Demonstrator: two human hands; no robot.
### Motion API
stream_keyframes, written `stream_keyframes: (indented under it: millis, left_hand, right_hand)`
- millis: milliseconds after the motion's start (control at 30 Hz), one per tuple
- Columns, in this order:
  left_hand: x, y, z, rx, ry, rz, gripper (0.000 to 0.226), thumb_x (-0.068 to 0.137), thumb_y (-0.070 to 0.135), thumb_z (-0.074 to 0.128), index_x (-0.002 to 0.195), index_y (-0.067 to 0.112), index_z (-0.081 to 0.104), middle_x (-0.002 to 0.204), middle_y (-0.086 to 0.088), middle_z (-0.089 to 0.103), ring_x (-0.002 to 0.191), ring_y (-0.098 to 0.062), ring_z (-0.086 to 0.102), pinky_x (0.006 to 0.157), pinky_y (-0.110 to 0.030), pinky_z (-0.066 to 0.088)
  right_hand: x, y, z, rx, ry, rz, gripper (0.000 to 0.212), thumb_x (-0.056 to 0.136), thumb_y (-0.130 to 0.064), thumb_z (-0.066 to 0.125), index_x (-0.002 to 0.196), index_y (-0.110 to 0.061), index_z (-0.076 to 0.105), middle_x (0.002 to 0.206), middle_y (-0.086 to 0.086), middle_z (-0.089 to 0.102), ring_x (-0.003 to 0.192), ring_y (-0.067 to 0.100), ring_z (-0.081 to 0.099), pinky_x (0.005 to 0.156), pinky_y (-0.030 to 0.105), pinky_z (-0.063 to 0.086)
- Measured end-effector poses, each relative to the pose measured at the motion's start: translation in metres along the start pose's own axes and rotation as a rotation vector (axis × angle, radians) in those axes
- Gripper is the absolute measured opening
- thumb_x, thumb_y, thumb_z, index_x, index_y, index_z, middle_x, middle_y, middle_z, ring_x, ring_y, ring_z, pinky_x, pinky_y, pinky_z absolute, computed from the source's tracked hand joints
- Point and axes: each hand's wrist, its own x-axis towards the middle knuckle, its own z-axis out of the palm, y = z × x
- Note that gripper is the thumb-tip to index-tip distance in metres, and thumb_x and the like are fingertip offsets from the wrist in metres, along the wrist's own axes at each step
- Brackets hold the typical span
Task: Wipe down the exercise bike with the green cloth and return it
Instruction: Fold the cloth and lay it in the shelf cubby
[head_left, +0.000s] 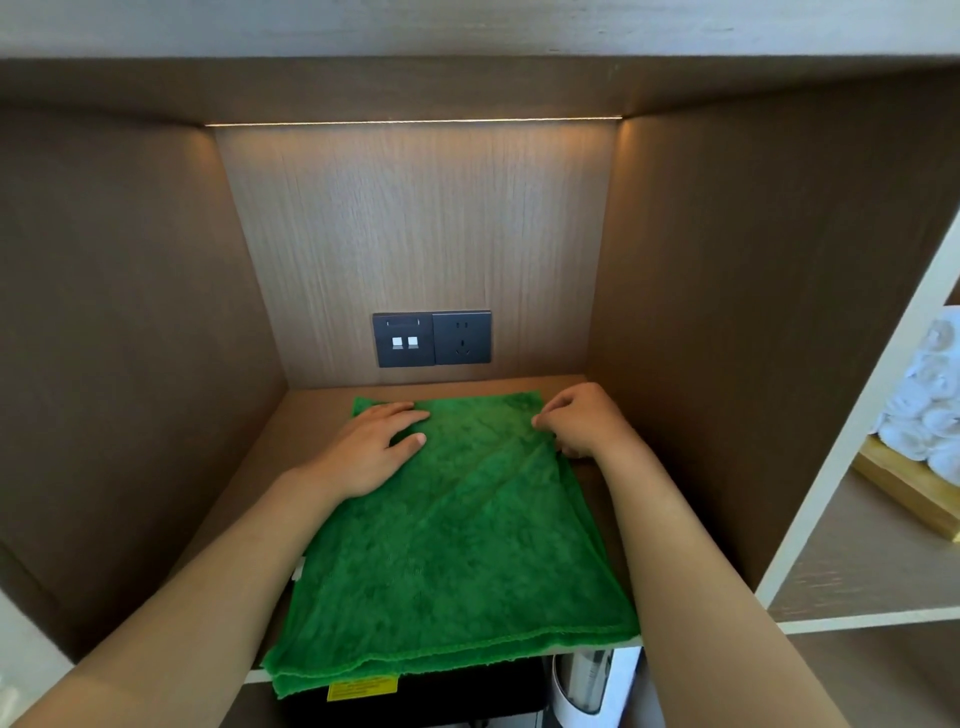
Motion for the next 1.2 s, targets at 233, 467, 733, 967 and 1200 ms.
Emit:
stream_keyframes:
  millis: [233, 467, 733, 967, 1200]
  left_hand:
    - [-0.001, 0.003, -0.002, -0.002, -0.006, -0.006, 0.050, 0.110, 0.046, 0.044, 0.158, 0.032, 0.045, 0.168, -0.001, 0.035, 0.156, -0.024, 0.028, 0.127, -0.043, 0.022]
    - [-0.005, 0.006, -0.004, 0.000, 0.008, -0.005, 0.048, 0.110, 0.043, 0.047, 0.156, 0.029, 0.048, 0.167, -0.003, 0.039, 0.154, -0.025, 0.032, 0.125, -0.041, 0.024]
    - [-0.005, 0.004, -0.003, -0.028, 0.030, -0.017, 0.045, 0.109, 0.039, 0.052, 0.152, 0.026, 0.054, 0.164, -0.006, 0.043, 0.152, -0.028, 0.036, 0.124, -0.043, 0.028]
    - [-0.005, 0.003, -0.001, -0.080, 0.046, -0.015, 0.041, 0.107, 0.032, 0.058, 0.147, 0.022, 0.061, 0.160, -0.010, 0.049, 0.150, -0.030, 0.041, 0.124, -0.043, 0.030]
    - [-0.010, 0.005, -0.002, -0.088, 0.047, -0.032, 0.042, 0.108, 0.033, 0.056, 0.149, 0.024, 0.058, 0.162, -0.008, 0.046, 0.152, -0.028, 0.038, 0.125, -0.039, 0.028]
  right_hand:
    - [-0.030, 0.001, -0.008, 0.067, -0.166, 0.008, 0.060, 0.076, 0.001, 0.089, 0.130, -0.008, 0.064, 0.123, 0.012, 0.063, 0.082, 0.024, 0.061, 0.051, 0.028, 0.043]
    - [-0.066, 0.014, -0.009, -0.047, -0.079, -0.082, 0.061, 0.077, -0.010, 0.087, 0.133, -0.021, 0.063, 0.116, 0.000, 0.062, 0.109, 0.022, 0.065, 0.084, 0.031, 0.054]
    - [-0.147, 0.048, -0.028, -0.215, 0.068, -0.384, 0.022, 0.088, -0.010, 0.080, 0.100, -0.027, 0.076, 0.102, -0.011, 0.065, 0.087, 0.009, 0.062, 0.083, 0.028, 0.054]
    - [-0.202, 0.082, -0.045, -0.229, -0.056, -0.565, 0.018, 0.091, -0.026, 0.083, 0.109, -0.023, 0.084, 0.118, -0.020, 0.070, 0.111, -0.004, 0.064, 0.093, 0.007, 0.043]
    - [-0.221, 0.106, -0.039, -0.189, 0.054, -0.692, 0.025, 0.090, -0.011, 0.083, 0.111, -0.024, 0.084, 0.118, -0.022, 0.072, 0.111, 0.000, 0.065, 0.089, 0.016, 0.052]
